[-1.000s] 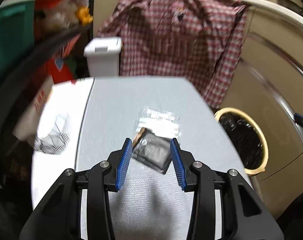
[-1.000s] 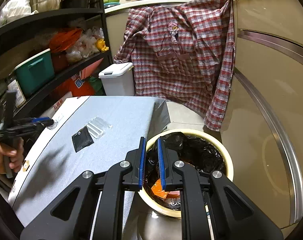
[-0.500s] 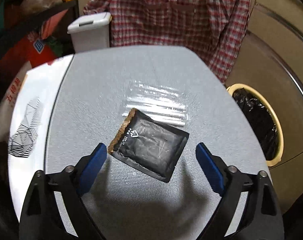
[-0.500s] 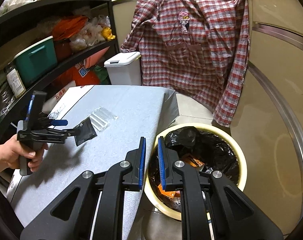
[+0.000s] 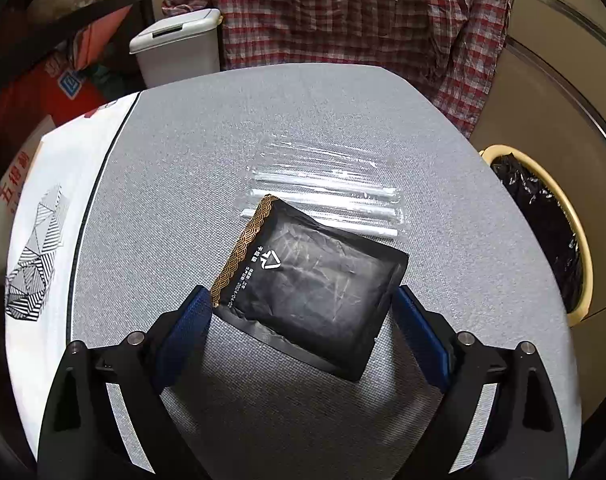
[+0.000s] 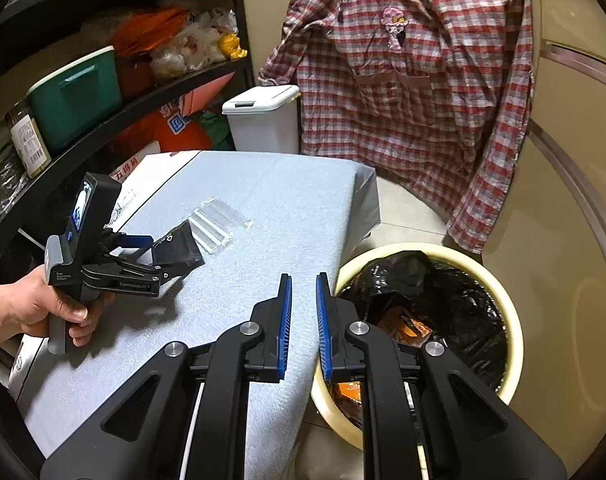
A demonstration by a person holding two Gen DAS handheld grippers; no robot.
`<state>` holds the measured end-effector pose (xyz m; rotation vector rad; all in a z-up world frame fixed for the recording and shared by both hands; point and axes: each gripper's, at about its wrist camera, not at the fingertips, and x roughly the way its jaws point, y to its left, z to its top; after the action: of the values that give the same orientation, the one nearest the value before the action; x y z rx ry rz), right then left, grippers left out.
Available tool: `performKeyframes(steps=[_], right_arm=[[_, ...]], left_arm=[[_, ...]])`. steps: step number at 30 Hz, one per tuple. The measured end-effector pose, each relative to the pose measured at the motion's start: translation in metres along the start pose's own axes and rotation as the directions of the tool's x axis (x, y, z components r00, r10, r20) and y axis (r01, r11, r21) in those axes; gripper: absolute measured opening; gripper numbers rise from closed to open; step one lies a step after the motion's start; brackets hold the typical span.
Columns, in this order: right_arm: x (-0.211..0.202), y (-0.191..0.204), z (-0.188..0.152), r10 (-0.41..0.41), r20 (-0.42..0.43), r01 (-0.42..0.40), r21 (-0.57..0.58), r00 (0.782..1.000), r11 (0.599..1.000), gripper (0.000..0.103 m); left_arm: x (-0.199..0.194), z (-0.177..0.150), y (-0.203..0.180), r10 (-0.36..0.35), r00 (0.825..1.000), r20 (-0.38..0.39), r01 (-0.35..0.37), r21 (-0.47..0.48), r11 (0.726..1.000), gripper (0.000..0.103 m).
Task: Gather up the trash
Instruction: 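Move the left tool to the black pouch while the right tool moves to the clear straws, then grasp the black foil pouch with the left tool while the right tool grasps the clear straws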
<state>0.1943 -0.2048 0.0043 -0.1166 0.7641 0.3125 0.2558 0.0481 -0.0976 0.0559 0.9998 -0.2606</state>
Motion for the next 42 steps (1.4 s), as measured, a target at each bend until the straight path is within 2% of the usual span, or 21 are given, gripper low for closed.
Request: performKeyframes(steps=[8,13,15,19,20,22,24,27,29,30,31,32,34,36,42], right_arm=[[0.021,0.008,0.005,0.018,-0.02,-0.018,0.006,1.0,1.0,0.013],[0.032,0.018,0.007,0.036,-0.03,-0.036,0.0,0.999,0.999,0.013],[0.036,0.022,0.008,0.04,-0.036,-0.041,-0.004,0.999,0.999,0.013],[0.044,0.03,0.008,0.047,-0.047,-0.048,-0.014,0.998,0.999,0.013],[0.046,0.031,0.009,0.048,-0.05,-0.049,-0.016,0.998,0.999,0.013],[0.05,0.034,0.009,0.05,-0.054,-0.051,-0.02,0.997,0.998,0.013],[0.052,0.036,0.009,0.052,-0.056,-0.054,-0.021,0.997,0.998,0.013],[0.054,0.039,0.01,0.052,-0.058,-0.054,-0.024,0.997,0.998,0.013],[0.055,0.039,0.01,0.054,-0.058,-0.055,-0.024,0.997,0.998,0.013],[0.055,0.038,0.01,0.055,-0.057,-0.056,-0.023,0.997,0.998,0.013],[0.056,0.039,0.01,0.056,-0.058,-0.057,-0.023,0.997,0.998,0.013],[0.056,0.039,0.01,0.057,-0.058,-0.059,-0.024,0.997,0.998,0.013],[0.057,0.038,0.01,0.059,-0.061,-0.061,-0.028,0.996,0.998,0.013],[0.058,0.037,0.009,0.06,-0.064,-0.062,-0.03,0.996,0.998,0.013],[0.062,0.037,0.01,0.063,-0.068,-0.065,-0.028,0.996,0.998,0.013]], left_arm=[[-0.005,-0.003,0.006,0.007,1.0,0.022,-0.008,0.031,0.999,0.077],[-0.009,-0.004,0.015,-0.004,0.999,0.035,0.003,0.022,1.0,0.06],[-0.011,-0.004,0.019,-0.01,0.999,0.037,0.01,0.018,1.0,0.056],[-0.014,-0.006,0.016,-0.03,0.999,0.044,0.028,0.045,0.999,0.026],[-0.014,-0.007,0.014,-0.029,0.999,0.044,0.027,0.054,0.998,0.024],[-0.014,-0.008,0.012,-0.042,0.998,0.044,0.039,0.066,0.997,0.009],[-0.014,-0.008,0.012,-0.05,0.998,0.039,0.047,0.077,0.996,0.0],[-0.016,-0.007,0.015,-0.058,0.998,0.035,0.056,0.065,0.996,0.0],[-0.02,-0.003,0.017,-0.061,0.997,0.048,0.059,0.053,0.997,0.005],[-0.022,-0.002,0.017,-0.057,0.996,0.062,0.053,0.052,0.997,0.032],[-0.024,-0.001,0.017,-0.042,0.996,0.081,0.038,0.05,0.998,0.081],[-0.028,-0.001,0.017,-0.016,0.992,0.122,0.011,0.045,0.999,0.091],[-0.028,0.002,0.015,-0.022,0.99,0.14,0.016,0.044,0.999,0.092],[-0.024,0.005,0.013,-0.035,0.991,0.125,0.031,0.036,0.999,0.092],[-0.002,0.007,0.007,-0.017,0.998,0.059,0.015,0.042,0.999,0.092]])
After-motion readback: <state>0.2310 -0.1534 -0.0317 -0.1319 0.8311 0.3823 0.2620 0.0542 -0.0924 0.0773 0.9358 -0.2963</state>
